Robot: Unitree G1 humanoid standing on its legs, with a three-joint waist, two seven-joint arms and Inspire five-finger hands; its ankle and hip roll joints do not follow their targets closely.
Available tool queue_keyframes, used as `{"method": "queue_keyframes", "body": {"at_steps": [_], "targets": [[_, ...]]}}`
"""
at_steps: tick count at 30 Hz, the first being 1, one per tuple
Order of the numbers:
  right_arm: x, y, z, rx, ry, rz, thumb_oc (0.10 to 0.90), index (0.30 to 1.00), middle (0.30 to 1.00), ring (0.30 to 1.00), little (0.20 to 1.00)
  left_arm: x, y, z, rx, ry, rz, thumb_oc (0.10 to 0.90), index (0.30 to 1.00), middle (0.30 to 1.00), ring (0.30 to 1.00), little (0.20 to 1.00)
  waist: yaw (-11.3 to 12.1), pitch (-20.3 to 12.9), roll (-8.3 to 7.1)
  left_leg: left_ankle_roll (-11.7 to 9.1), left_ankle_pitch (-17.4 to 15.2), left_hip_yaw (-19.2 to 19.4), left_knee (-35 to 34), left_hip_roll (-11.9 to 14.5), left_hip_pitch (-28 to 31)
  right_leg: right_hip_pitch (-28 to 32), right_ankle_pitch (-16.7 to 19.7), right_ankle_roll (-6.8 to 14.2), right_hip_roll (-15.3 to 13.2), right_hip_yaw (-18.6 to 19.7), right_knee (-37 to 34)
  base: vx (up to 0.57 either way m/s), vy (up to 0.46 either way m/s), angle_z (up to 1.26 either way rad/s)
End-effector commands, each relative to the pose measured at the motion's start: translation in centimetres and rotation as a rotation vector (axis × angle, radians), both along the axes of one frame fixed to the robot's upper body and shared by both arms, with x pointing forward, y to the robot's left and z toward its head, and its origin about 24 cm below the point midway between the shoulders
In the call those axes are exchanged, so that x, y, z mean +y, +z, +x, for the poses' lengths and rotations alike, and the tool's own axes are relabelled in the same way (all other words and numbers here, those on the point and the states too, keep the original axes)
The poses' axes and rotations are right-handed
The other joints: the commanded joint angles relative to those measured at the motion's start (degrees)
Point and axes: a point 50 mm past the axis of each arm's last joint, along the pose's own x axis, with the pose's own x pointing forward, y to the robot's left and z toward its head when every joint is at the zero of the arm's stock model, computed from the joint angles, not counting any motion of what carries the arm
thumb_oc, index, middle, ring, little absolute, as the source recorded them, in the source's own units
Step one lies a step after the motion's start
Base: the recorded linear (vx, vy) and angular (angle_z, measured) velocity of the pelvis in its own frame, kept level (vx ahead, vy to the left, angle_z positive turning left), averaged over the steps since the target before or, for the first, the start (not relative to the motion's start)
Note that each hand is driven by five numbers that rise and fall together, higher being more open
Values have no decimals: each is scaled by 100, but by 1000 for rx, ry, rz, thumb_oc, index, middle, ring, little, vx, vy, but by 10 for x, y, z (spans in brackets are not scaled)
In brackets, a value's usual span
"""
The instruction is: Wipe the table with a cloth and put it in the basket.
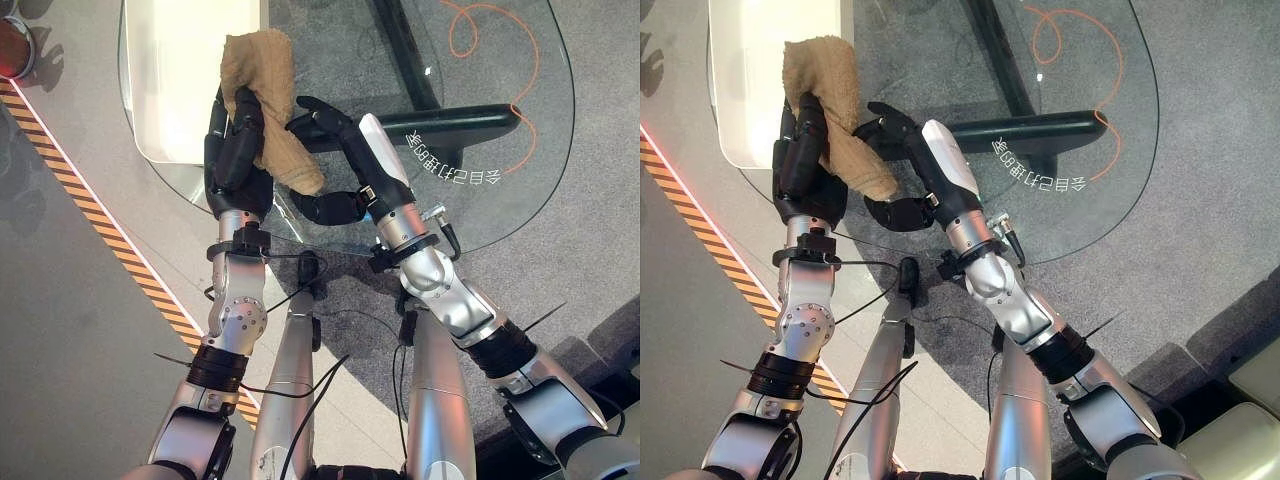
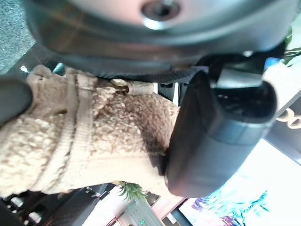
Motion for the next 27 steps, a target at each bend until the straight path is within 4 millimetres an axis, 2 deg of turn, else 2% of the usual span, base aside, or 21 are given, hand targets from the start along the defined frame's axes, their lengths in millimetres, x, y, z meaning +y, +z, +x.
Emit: {"method": "queue_keyframes", "body": {"at_steps": [1,27], "targets": [[24,63,-28,-295,144,130,800,900,900,900,900,10,80,-32,-449,93,-43,100,300,300,300,200,98,-158,-118,689,-460,630,226,-730,114,199,257,-98,640,-232,-645,0,0,0],[12,60,-19,-303,56,143,800,900,900,900,900,23,77,-30,-432,172,-112,100,300,300,300,200,63,-158,-126,672,-481,635,235,-719,124,206,235,-96,650,-201,-634,0,0,0]]}}
